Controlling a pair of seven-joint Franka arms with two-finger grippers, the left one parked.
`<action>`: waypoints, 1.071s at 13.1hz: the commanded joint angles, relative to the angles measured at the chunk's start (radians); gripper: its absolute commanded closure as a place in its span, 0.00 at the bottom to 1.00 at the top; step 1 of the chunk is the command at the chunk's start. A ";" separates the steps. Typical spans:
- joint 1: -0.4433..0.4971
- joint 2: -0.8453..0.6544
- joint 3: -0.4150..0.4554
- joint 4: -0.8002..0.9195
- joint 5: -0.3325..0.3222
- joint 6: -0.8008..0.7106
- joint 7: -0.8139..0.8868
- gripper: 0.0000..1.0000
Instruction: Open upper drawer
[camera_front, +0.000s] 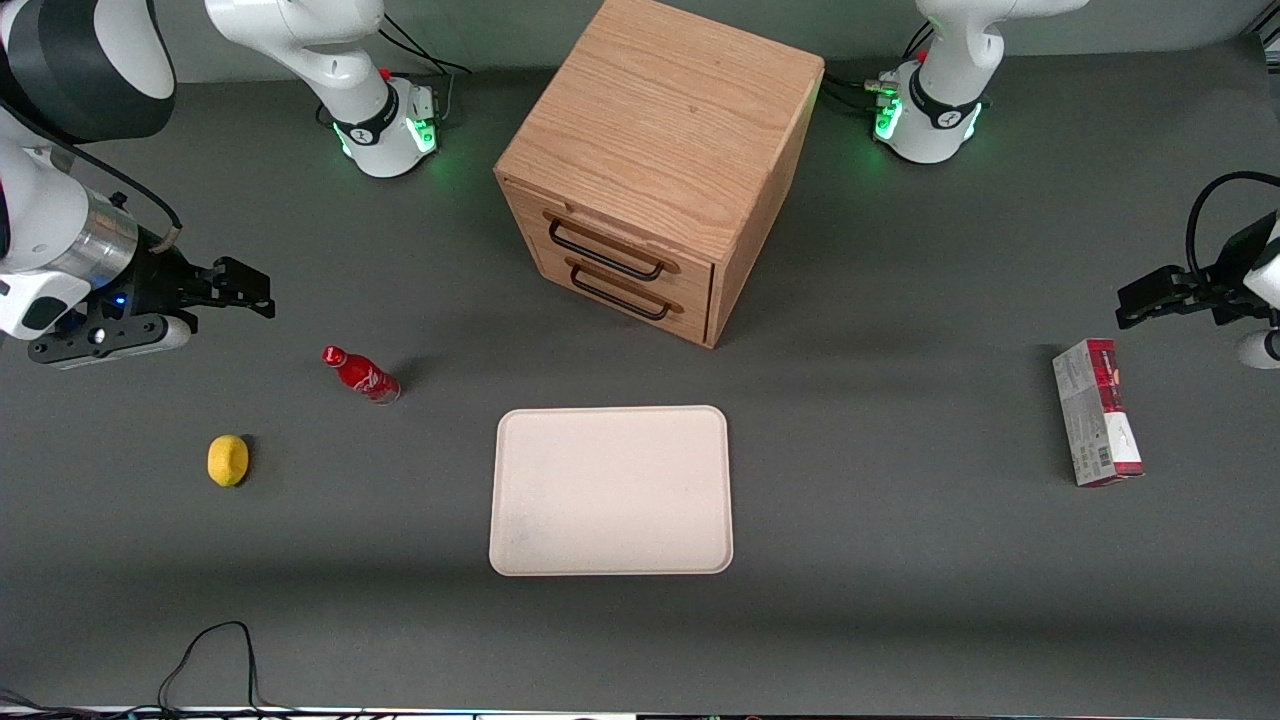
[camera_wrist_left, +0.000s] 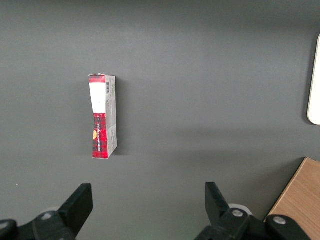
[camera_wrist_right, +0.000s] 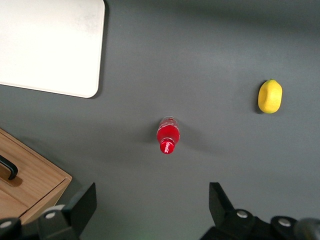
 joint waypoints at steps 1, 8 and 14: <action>-0.009 0.010 0.016 0.026 -0.005 -0.023 0.021 0.00; -0.003 0.013 0.024 0.032 0.003 -0.034 0.019 0.00; 0.032 0.037 0.092 0.058 0.003 -0.102 0.028 0.00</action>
